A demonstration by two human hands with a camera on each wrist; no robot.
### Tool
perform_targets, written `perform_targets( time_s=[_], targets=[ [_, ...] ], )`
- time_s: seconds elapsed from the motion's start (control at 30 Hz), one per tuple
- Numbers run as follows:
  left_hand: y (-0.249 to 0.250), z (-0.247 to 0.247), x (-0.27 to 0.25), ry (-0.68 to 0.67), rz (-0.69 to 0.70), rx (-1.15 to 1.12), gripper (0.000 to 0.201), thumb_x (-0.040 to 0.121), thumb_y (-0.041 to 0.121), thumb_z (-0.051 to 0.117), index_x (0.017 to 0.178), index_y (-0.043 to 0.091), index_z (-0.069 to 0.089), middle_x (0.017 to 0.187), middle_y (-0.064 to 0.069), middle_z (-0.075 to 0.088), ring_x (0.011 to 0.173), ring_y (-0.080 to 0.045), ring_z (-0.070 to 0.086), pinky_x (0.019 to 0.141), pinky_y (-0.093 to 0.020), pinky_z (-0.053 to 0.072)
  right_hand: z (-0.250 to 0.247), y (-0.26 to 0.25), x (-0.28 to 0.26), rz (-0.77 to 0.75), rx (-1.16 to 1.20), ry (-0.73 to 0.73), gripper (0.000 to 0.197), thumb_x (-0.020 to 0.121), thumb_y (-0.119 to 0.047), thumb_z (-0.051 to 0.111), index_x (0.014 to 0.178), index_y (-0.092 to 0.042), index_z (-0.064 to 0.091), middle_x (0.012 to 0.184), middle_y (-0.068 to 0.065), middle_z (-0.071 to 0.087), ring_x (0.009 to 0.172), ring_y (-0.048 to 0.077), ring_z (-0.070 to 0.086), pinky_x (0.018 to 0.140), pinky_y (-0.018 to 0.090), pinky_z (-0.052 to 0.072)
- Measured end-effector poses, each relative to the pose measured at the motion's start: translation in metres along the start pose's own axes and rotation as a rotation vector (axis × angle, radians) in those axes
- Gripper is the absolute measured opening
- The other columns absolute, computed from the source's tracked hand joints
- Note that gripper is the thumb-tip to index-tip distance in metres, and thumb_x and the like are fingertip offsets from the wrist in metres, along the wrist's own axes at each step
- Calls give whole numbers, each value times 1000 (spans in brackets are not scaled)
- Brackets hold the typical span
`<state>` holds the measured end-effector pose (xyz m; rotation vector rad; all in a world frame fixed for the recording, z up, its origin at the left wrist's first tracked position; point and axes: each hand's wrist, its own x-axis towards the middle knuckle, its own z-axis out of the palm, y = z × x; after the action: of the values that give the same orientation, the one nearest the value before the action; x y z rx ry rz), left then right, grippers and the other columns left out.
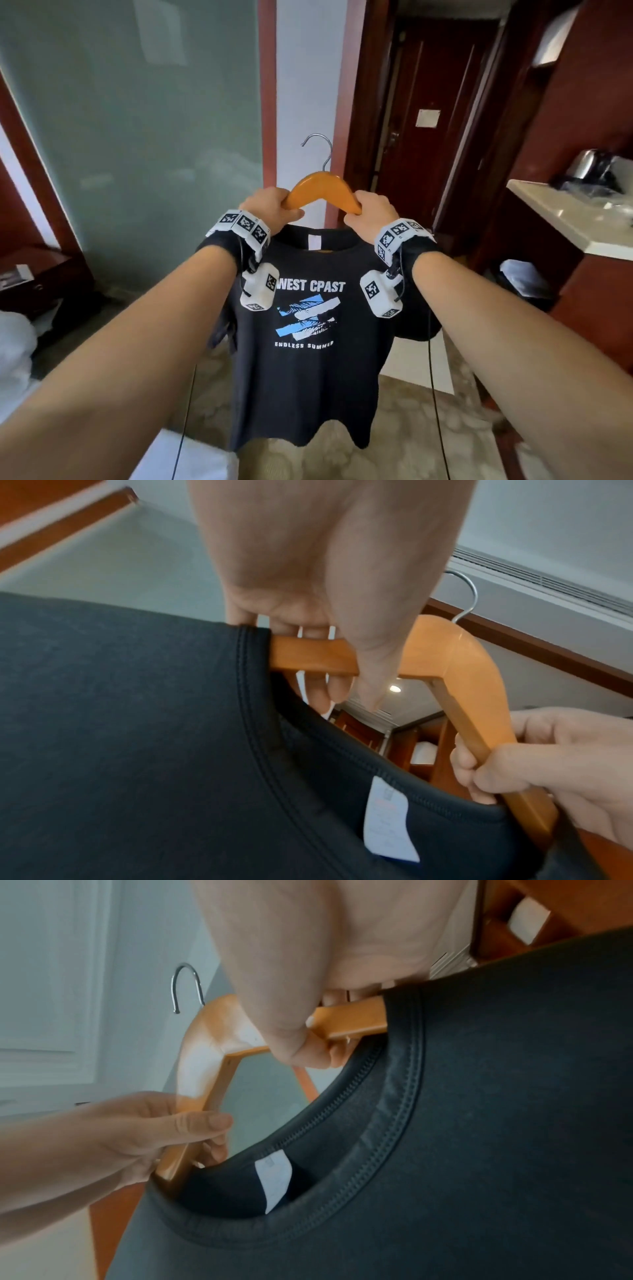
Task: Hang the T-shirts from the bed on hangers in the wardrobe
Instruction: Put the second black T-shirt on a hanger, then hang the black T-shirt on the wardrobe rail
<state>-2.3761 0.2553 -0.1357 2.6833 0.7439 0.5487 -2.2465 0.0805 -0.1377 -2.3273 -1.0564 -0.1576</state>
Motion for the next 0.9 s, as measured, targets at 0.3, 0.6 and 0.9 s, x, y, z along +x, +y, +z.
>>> perform_targets(
  time_s=[0.3,0.6,0.9],
  targets=[
    [98,58,176,-12,292,-196,17,79,16,67,95,19,61,78,0,66,76,-22,66,73,-35,53,-59,104,119,108,-20,94,19,85,-28,65,91,-18,50,89,10,63,79,32,63,73,44,52],
    [197,107,333,19,472,-194,31,78,25,71,101,25,51,82,2,63,76,-23,65,73,-41,55,-102,196,235,106,-44,202,31,82,-18,68,100,-29,45,88,6,62,76,27,64,76,46,55],
    [301,171,482,140,614,-108,33,78,34,72,103,25,51,78,6,57,72,-20,58,68,-35,49,-145,305,364,53,-458,241,65,86,-26,67,140,-27,32,94,-3,57,73,22,58,66,35,47]
  ],
)
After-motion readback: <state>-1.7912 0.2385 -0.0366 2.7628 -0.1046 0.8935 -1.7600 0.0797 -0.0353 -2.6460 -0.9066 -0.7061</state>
